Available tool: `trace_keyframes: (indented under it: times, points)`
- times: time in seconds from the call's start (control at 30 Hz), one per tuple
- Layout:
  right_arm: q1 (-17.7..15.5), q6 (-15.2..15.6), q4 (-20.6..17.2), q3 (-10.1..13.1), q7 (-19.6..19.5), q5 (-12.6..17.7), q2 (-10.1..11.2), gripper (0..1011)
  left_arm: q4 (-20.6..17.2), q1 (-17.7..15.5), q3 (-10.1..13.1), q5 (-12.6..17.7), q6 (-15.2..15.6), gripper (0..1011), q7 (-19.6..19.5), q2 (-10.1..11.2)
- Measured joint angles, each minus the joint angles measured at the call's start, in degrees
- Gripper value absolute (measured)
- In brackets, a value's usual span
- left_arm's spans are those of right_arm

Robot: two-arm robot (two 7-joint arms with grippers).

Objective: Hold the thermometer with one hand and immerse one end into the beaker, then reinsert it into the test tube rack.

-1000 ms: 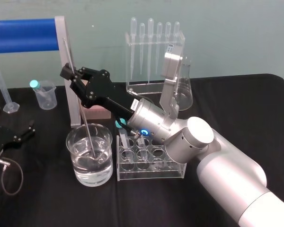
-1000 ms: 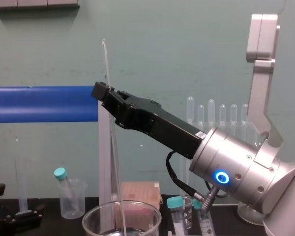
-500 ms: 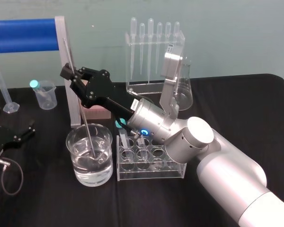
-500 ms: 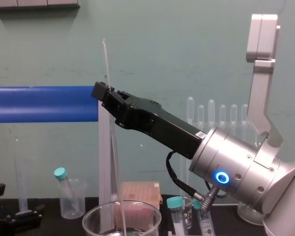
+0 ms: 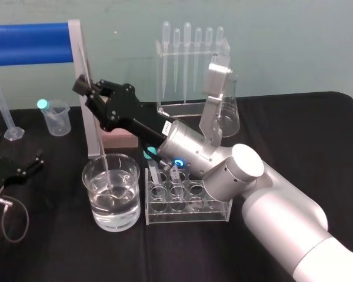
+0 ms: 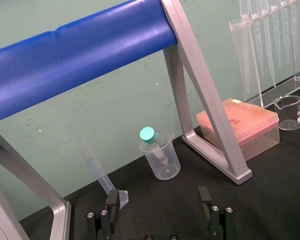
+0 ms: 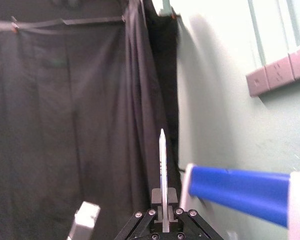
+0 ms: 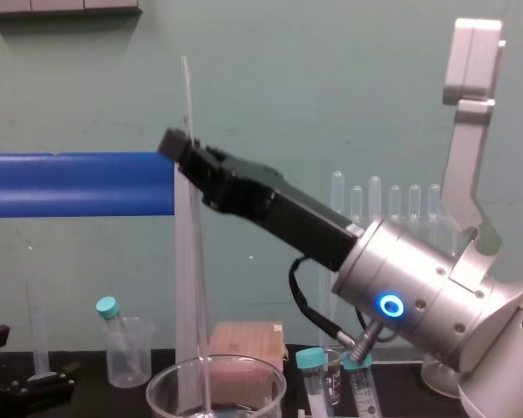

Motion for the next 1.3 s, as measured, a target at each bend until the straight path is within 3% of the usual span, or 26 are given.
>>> trace_keyframes:
  times: [0.17,0.3,0.53,0.77,0.97,1.0,1.07,1.17,1.3]
  points:
    - [0.1,-0.8,-0.9,0.7,2.1,2.2,-0.5,57,0.0,0.0,0.0,0.0,0.0,1008,0.0,0.0]
    - [-0.1,-1.1,-4.5,1.4,2.0,2.9,0.2,57,0.0,0.0,0.0,0.0,0.0,1008,0.0,0.0]
    - [-1.0,-1.2,-15.6,4.0,-2.1,2.9,4.8,57,0.0,0.0,0.0,0.0,0.0,1008,0.0,0.0]
    - [-2.7,-1.1,-23.9,7.7,-8.8,-1.0,10.6,57,0.0,0.0,0.0,0.0,0.0,1008,0.0,0.0]
    - [-9.6,-0.5,-31.5,13.9,-16.4,-4.1,16.4,57,0.0,0.0,0.0,0.0,0.0,1008,0.0,0.0]
    - [-9.6,-0.5,-31.5,13.9,-16.4,-4.1,16.4,57,0.0,0.0,0.0,0.0,0.0,1008,0.0,0.0]
    - [-13.0,0.1,-33.9,16.2,-18.6,-4.6,17.9,57,0.0,0.0,0.0,0.0,0.0,1008,0.0,0.0]
    - [-16.4,1.2,-35.6,17.9,-20.4,-5.0,18.7,57,0.0,0.0,0.0,0.0,0.0,1008,0.0,0.0]
    - [-18.6,1.9,-36.1,18.8,-21.3,-5.2,18.8,57,0.0,0.0,0.0,0.0,0.0,1008,0.0,0.0]
